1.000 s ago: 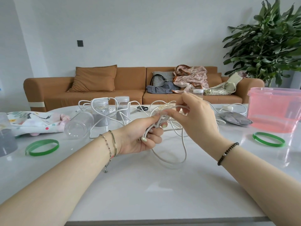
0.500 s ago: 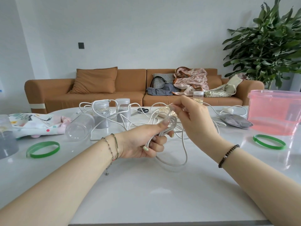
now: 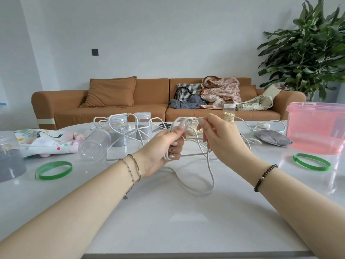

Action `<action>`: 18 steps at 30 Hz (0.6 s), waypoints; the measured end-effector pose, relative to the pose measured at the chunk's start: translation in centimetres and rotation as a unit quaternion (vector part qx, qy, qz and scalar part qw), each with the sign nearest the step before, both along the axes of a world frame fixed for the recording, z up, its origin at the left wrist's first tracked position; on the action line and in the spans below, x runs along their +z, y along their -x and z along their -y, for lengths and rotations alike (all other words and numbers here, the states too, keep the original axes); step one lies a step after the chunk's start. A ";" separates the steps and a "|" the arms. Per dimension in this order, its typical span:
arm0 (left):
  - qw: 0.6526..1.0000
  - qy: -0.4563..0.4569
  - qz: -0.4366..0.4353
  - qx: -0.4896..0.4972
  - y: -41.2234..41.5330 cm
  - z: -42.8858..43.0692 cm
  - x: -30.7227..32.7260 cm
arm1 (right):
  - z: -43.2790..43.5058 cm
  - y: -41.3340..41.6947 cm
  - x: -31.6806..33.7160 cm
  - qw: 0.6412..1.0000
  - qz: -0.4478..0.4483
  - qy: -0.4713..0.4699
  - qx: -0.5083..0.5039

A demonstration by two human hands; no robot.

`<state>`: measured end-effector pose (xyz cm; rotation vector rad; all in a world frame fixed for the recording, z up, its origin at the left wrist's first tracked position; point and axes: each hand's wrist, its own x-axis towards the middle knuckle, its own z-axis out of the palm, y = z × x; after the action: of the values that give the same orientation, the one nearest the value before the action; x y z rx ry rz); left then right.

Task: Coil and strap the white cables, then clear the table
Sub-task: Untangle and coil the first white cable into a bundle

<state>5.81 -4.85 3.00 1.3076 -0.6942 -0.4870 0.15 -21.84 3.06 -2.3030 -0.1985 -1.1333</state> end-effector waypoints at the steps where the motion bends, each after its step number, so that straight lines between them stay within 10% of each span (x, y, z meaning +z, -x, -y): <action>1: 1.000 0.012 -0.001 0.015 -0.1 -0.1 0.0 | -0.1 0.0 0.0 1.000 -0.004 -0.007 0.007; 18: 0.935 0.278 -0.107 0.192 -2.7 -1.2 1.3 | -1.0 0.4 -0.1 0.993 -0.094 -0.024 0.061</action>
<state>8.51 -3.60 4.26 0.8053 -0.3396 -0.0935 -0.29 -20.87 2.93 -2.3040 -0.2335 -0.8474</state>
